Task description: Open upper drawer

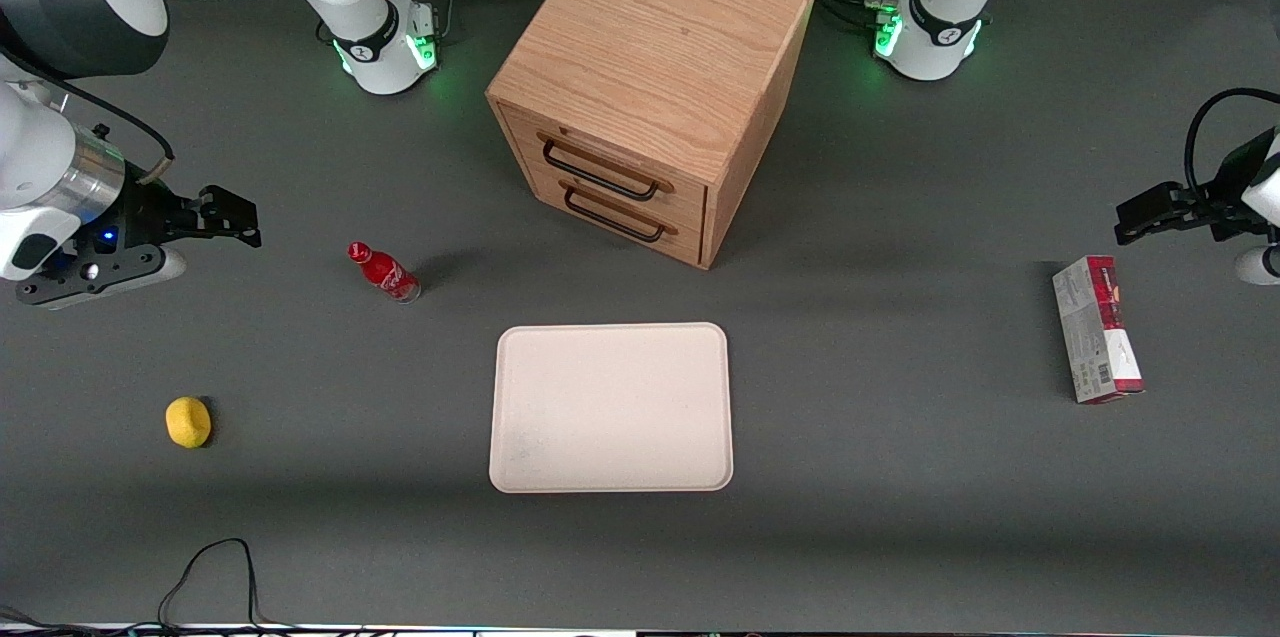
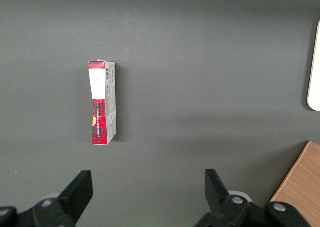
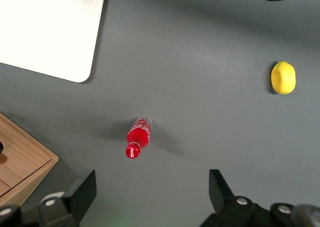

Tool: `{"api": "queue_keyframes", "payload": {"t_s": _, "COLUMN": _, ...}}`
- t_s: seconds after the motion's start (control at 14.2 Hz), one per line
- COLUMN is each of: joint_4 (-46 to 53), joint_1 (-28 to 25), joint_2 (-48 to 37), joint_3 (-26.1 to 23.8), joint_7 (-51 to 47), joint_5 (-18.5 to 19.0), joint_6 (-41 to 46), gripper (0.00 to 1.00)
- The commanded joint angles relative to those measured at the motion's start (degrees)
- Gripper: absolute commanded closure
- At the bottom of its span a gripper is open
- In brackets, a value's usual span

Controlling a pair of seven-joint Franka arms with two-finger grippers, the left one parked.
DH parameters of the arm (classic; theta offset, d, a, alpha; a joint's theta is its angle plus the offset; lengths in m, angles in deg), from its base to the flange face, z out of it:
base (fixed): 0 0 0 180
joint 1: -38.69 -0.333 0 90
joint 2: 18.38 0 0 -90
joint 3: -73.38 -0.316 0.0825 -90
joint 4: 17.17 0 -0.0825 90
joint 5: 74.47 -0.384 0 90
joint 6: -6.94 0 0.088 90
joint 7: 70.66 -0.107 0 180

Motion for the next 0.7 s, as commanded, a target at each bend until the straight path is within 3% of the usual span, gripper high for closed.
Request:
{"api": "queue_keyframes", "payload": {"t_s": 0.0, "joint_4": 1.15, "joint_1": -0.71, "joint_2": 0.55, "joint_3": 0.06, "joint_7": -1.49, "joint_5": 1.22, "joint_6": -0.08, "gripper": 0.0}}
{"api": "queue_keyframes", "payload": {"t_s": 0.49, "joint_4": 1.33, "joint_1": -0.89, "joint_2": 0.82, "joint_3": -0.02, "joint_7": -1.67, "joint_5": 0.35, "joint_6": 0.18, "gripper": 0.0}}
{"api": "queue_keyframes", "payload": {"t_s": 0.63, "joint_4": 1.42, "joint_1": -0.89, "joint_2": 0.73, "joint_3": -2.29, "joint_7": -1.67, "joint_5": 0.26, "joint_6": 0.7, "gripper": 0.0}}
